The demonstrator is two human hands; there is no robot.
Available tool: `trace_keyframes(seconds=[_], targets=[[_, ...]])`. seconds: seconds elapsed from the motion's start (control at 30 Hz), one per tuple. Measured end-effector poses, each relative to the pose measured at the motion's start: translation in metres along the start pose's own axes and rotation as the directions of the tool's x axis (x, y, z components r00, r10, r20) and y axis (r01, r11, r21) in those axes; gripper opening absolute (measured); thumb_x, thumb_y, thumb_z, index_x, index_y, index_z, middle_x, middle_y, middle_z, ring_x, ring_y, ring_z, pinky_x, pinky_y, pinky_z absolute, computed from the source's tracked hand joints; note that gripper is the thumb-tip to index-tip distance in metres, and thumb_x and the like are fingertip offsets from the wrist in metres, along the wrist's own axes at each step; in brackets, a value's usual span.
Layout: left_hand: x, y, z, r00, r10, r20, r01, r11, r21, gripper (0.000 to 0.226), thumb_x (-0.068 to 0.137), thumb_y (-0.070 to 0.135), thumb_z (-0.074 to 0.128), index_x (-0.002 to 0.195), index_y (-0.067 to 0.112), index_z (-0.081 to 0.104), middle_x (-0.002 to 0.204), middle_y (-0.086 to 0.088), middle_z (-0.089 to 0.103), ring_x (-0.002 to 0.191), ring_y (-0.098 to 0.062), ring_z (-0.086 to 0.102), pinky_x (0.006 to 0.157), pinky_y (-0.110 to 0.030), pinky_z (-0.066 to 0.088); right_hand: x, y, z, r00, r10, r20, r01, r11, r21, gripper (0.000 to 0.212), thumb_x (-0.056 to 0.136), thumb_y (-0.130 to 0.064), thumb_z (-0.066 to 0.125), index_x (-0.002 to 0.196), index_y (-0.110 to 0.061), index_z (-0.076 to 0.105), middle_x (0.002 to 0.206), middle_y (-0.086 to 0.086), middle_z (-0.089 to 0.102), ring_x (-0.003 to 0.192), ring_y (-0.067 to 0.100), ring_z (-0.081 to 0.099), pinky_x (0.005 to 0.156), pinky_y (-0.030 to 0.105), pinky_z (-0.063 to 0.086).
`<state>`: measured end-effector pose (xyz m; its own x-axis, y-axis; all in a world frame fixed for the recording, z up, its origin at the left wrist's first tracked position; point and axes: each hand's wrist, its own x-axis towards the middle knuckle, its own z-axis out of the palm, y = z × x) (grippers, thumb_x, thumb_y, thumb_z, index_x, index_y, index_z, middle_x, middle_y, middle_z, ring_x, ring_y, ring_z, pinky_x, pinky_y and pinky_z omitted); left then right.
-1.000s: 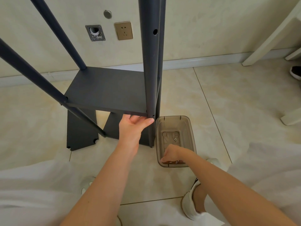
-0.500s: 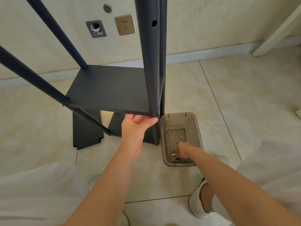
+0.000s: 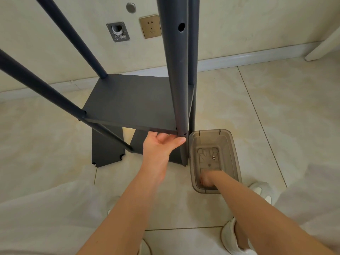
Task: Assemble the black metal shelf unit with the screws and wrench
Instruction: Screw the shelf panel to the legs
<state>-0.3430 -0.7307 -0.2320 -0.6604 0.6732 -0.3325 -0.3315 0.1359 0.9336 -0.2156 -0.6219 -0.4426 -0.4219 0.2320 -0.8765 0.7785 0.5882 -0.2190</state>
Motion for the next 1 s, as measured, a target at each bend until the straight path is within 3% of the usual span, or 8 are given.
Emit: trace_keyframes(seconds=[0.27, 0.4, 0.57, 0.67, 0.73, 0.9, 0.97, 1.0], targets=[[-0.001, 0.001, 0.001, 1.0, -0.007, -0.004, 0.007, 1.0, -0.023, 0.051, 0.08, -0.012, 0.073, 0.126, 0.004, 0.057, 0.111, -0.011, 0.075, 0.104, -0.024, 0.073, 0.089, -0.025, 0.057, -0.001, -0.003, 0.005, 1.0, 0.006, 0.002, -0.006, 0.993, -0.116, 0.029, 0.095, -0.006, 0.05, 0.123, -0.002, 0.056, 0.124, 0.017, 0.06, 0.111, 0.032, 0.058, 0.083, 0.033, 0.042], [-0.001, 0.001, 0.001, 1.0, -0.002, -0.008, 0.002, 1.0, -0.01, 0.051, 0.08, -0.012, 0.074, 0.125, 0.007, 0.059, 0.11, -0.01, 0.076, 0.104, -0.023, 0.073, 0.092, -0.028, 0.057, -0.004, -0.002, 0.004, 0.999, 0.015, 0.03, -0.011, 0.99, -0.14, 0.033, 0.095, -0.003, 0.05, 0.127, 0.0, 0.054, 0.116, 0.016, 0.058, 0.093, 0.026, 0.054, 0.079, 0.032, 0.042], [0.001, -0.001, -0.001, 1.0, 0.0, -0.006, 0.0, 1.0, 0.0, 0.05, 0.08, -0.01, 0.075, 0.124, 0.008, 0.059, 0.109, -0.008, 0.076, 0.103, -0.022, 0.073, 0.089, -0.025, 0.056, -0.009, -0.002, 0.011, 0.999, 0.015, -0.029, -0.02, 0.985, -0.17, 0.03, 0.092, -0.021, 0.061, 0.122, -0.013, 0.063, 0.117, 0.009, 0.065, 0.087, 0.022, 0.051, 0.08, 0.035, 0.046], [0.002, -0.003, -0.001, 1.0, 0.004, -0.005, -0.004, 1.0, -0.003, 0.05, 0.079, -0.01, 0.075, 0.123, 0.008, 0.06, 0.11, -0.009, 0.076, 0.104, -0.024, 0.073, 0.093, -0.028, 0.056, -0.013, -0.001, 0.013, 0.999, -0.007, 0.033, 0.013, 0.985, -0.174, 0.028, 0.097, -0.01, 0.049, 0.123, -0.005, 0.058, 0.107, 0.014, 0.058, 0.082, 0.022, 0.05, 0.079, 0.032, 0.04], [0.003, -0.004, -0.002, 1.0, 0.002, -0.009, -0.002, 1.0, -0.003, 0.051, 0.079, -0.01, 0.076, 0.123, 0.007, 0.059, 0.11, -0.01, 0.076, 0.105, -0.025, 0.072, 0.096, -0.031, 0.055, -0.018, 0.0, 0.01, 0.999, -0.023, 0.037, 0.029, 0.984, -0.173, 0.027, 0.095, -0.005, 0.052, 0.12, 0.0, 0.059, 0.105, 0.017, 0.059, 0.085, 0.024, 0.052, 0.078, 0.031, 0.041], [0.004, -0.007, -0.002, 1.0, 0.007, -0.013, -0.006, 1.0, 0.008, 0.051, 0.078, -0.007, 0.078, 0.122, 0.012, 0.06, 0.109, -0.005, 0.077, 0.103, -0.019, 0.073, 0.086, -0.022, 0.055, -0.043, -0.004, -0.014, 0.992, -0.065, -0.113, 0.053, 0.993, -0.104, 0.024, 0.09, -0.009, 0.059, 0.113, -0.003, 0.061, 0.107, 0.015, 0.065, 0.095, 0.03, 0.063, 0.071, 0.029, 0.044], [0.003, -0.008, -0.002, 1.0, 0.006, -0.019, -0.006, 1.0, 0.014, 0.05, 0.078, -0.005, 0.079, 0.12, 0.015, 0.06, 0.108, -0.002, 0.077, 0.103, -0.016, 0.073, 0.086, -0.022, 0.055, -0.057, -0.008, -0.025, 0.978, -0.077, -0.195, 0.069, 0.997, -0.046, 0.007, 0.089, -0.009, 0.059, 0.095, -0.011, 0.059, 0.094, 0.007, 0.062, 0.083, 0.023, 0.061, 0.067, 0.028, 0.044], [0.004, -0.008, -0.002, 1.0, 0.004, -0.023, -0.004, 1.0, 0.019, 0.05, 0.078, -0.004, 0.08, 0.119, 0.017, 0.06, 0.108, 0.0, 0.077, 0.102, -0.014, 0.073, 0.088, -0.024, 0.054, -0.064, -0.01, -0.03, 0.968, -0.081, -0.238, 0.084, 0.996, 0.001, 0.008, 0.088, -0.009, 0.059, 0.085, -0.015, 0.055, 0.087, 0.002, 0.059, 0.078, 0.019, 0.059, 0.066, 0.026, 0.044]])
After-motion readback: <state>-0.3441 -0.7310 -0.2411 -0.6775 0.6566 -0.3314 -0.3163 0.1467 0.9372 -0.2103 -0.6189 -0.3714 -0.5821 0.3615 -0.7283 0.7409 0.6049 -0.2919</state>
